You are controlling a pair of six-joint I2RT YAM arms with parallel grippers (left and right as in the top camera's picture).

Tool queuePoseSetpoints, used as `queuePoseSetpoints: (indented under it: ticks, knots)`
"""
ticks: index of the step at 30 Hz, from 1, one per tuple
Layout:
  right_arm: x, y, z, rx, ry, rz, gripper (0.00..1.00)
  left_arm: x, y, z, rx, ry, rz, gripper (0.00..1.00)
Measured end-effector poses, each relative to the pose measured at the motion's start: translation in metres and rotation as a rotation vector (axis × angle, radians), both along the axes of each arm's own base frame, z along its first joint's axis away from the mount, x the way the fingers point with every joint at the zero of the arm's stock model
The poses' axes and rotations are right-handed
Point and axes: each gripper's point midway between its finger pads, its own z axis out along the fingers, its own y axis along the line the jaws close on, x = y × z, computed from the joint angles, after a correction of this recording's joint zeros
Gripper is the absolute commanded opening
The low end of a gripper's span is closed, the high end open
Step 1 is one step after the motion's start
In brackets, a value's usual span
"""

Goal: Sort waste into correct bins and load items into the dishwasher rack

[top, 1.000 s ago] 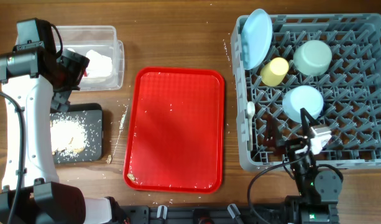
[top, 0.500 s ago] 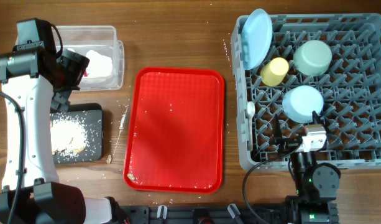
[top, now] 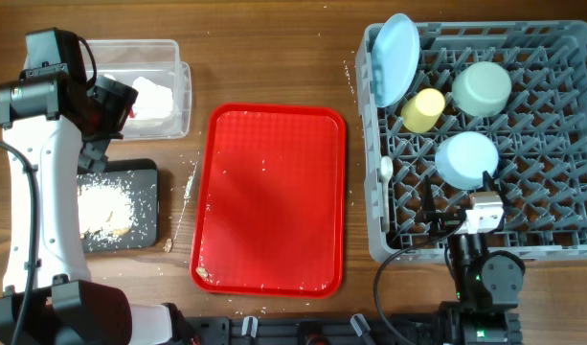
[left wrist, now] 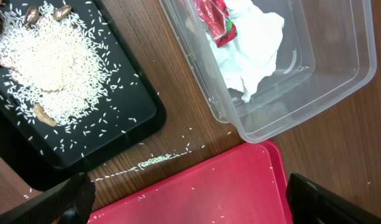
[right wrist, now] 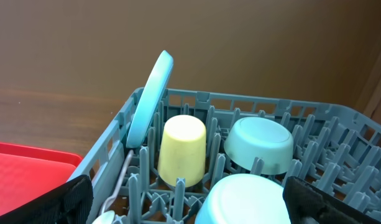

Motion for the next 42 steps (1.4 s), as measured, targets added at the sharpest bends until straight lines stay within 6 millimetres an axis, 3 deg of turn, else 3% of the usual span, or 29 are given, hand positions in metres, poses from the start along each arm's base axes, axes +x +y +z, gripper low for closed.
queuePoseSetpoints:
  ticks: [15,20,23,30,38,42]
  knots:
    - [0.0,0.0,0.0,0.0,0.0,0.0,1.0,-0.002,-0.001,-0.001,-0.006,0.011,-0.002,1.0]
    - [0.0,0.0,0.0,0.0,0.0,0.0,1.0,-0.03,-0.011,-0.009,-0.052,0.127,-0.017,1.0]
    - [0.0,0.0,0.0,0.0,0.0,0.0,1.0,-0.03,-0.016,-0.014,-0.017,0.13,-0.095,1.0]
    - [0.0,0.0,0.0,0.0,0.0,0.0,1.0,0.004,-0.061,-0.032,0.104,-0.078,-0.462,1.0]
    - [0.0,-0.001,0.0,-0.003,0.0,-0.003,1.0,0.011,-0.086,-0.074,0.087,-0.25,-0.616,1.0]
    - [0.0,-0.001,0.0,-0.003,0.0,-0.003,1.0,-0.002,-0.091,-0.09,0.075,-0.287,-0.638,1.0]
